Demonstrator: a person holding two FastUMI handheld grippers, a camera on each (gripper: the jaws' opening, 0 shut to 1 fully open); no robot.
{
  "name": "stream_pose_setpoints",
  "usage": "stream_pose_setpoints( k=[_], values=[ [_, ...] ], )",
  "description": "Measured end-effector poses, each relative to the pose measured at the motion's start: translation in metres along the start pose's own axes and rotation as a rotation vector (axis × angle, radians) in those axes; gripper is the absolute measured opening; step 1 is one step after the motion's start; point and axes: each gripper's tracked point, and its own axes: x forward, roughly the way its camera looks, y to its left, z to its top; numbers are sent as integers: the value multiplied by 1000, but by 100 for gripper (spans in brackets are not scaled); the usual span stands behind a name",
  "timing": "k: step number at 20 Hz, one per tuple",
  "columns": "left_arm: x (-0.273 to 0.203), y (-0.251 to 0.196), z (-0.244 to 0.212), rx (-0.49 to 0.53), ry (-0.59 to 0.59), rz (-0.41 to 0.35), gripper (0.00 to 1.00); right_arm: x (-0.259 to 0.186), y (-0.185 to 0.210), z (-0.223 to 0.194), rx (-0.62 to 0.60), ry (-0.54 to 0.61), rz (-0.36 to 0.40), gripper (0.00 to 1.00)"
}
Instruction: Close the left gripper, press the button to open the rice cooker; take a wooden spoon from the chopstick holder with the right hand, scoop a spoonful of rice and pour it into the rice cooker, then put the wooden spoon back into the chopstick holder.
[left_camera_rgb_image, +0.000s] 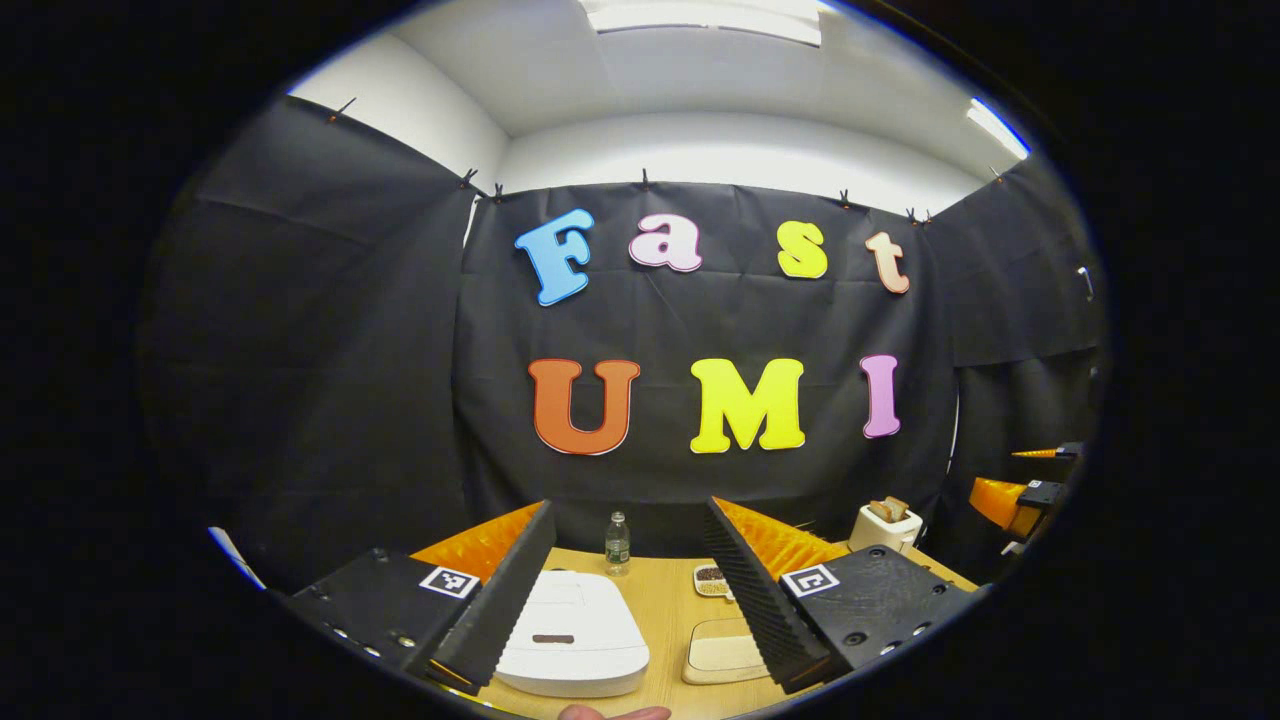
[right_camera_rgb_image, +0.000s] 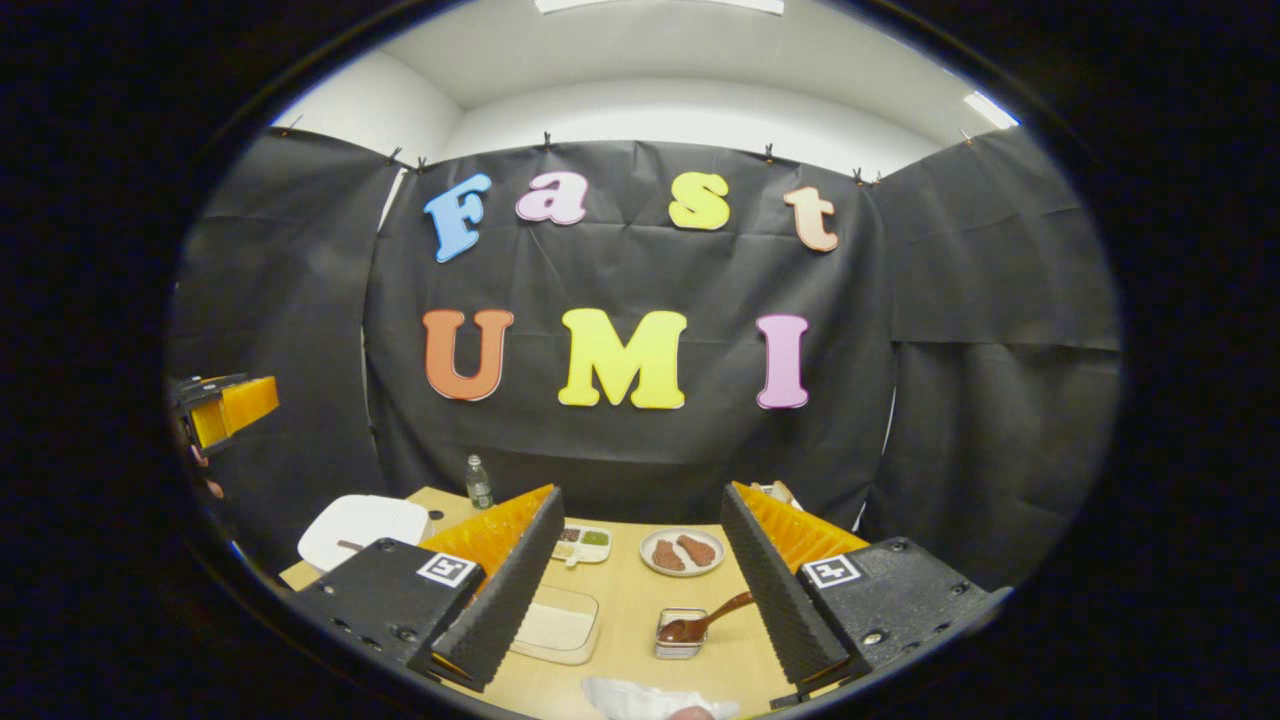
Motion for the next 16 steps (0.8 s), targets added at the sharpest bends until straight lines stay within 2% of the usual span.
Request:
stream_pose_setpoints(
  k=[5,8,16],
  values=[
    [-6,-4,-2,-13,3,4,96,-4,-4,7,1,-22,-9,100],
    [-6,-4,1,15,-7,5,95,-4,-8,9,34,-30,-16,100],
    [-3,-8,-3,28,8,-1,95,-4,-9,9,25,-23,-19,100]
  ],
)
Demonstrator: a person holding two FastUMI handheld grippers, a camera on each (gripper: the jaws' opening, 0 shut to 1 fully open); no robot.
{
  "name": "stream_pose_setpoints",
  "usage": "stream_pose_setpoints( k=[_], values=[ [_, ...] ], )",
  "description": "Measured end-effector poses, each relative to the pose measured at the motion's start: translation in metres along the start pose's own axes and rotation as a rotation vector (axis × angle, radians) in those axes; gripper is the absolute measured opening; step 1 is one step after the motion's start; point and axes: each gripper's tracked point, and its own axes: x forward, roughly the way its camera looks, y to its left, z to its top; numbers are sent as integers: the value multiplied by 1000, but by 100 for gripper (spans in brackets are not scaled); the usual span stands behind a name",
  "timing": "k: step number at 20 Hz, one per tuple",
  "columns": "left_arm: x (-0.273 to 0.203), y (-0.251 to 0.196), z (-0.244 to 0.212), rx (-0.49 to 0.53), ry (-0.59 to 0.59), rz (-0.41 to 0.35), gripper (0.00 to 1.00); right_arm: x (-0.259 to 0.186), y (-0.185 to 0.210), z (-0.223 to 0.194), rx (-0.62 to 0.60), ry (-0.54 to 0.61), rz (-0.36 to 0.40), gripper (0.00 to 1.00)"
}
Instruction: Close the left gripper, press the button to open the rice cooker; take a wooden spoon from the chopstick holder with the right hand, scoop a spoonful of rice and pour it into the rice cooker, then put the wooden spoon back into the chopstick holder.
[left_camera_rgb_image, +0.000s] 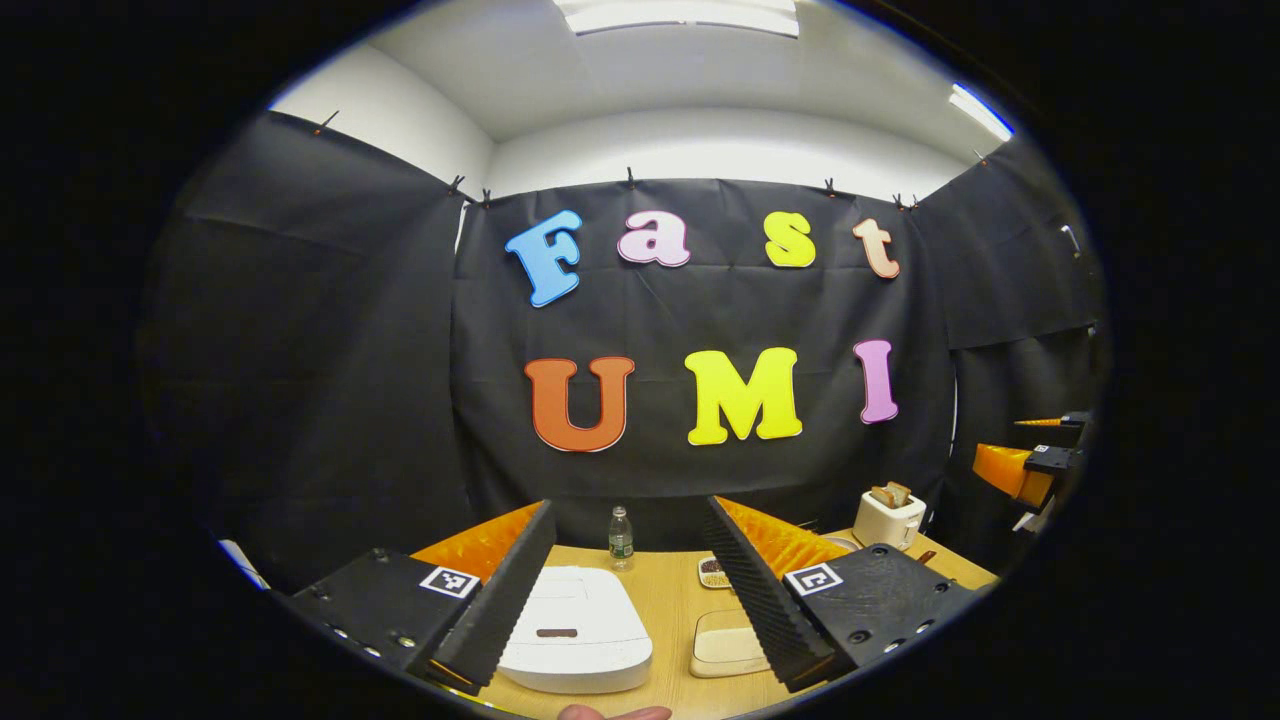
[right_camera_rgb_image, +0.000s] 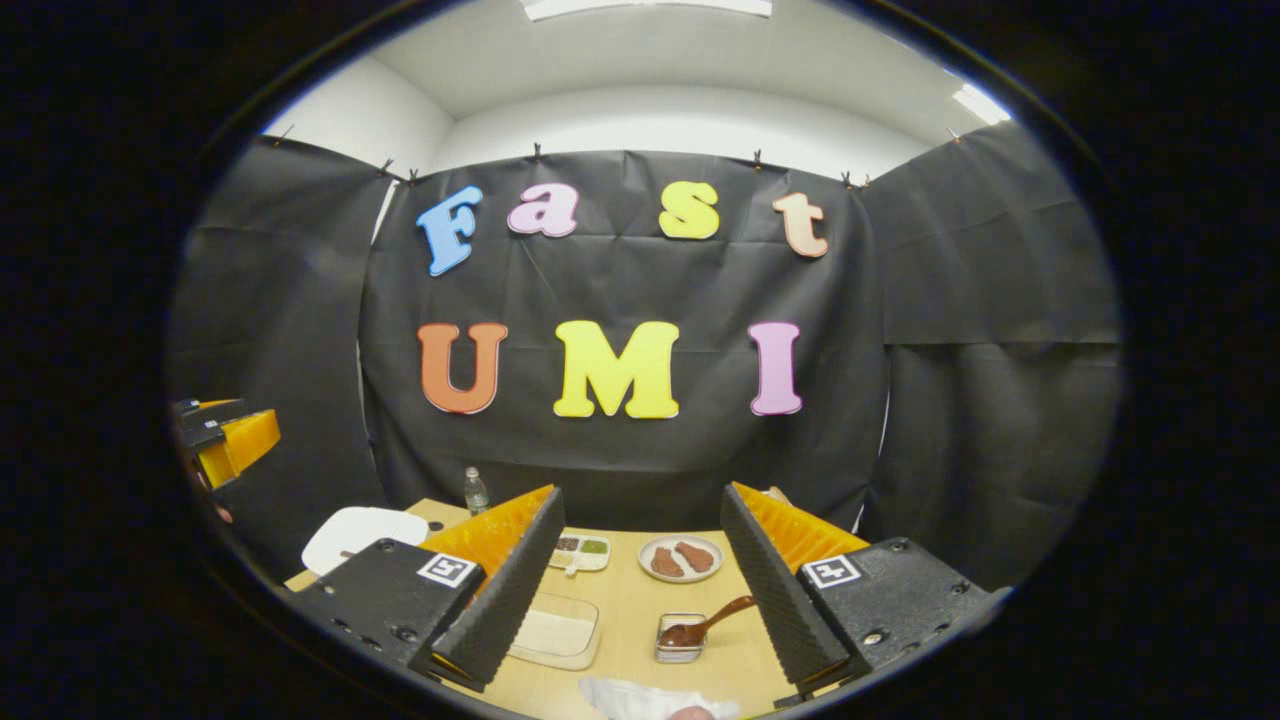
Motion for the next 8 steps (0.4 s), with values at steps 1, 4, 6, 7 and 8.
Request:
stream_pose_setpoints(
  k=[1,4,6,7,8],
  values=[
    [-1,0,0,3,2,2,95,0,-1,1,1,-1,-4,100],
    [1,0,-1,11,0,0,96,0,-1,3,4,-7,-4,100],
    [0,0,0,11,-2,-1,95,0,-2,4,5,-8,-6,100],
    [1,-1,0,9,-2,-2,96,-1,-2,5,6,-7,-7,100],
    [1,0,-1,9,0,-1,96,-1,-1,5,6,-9,-8,100]
  ],
)
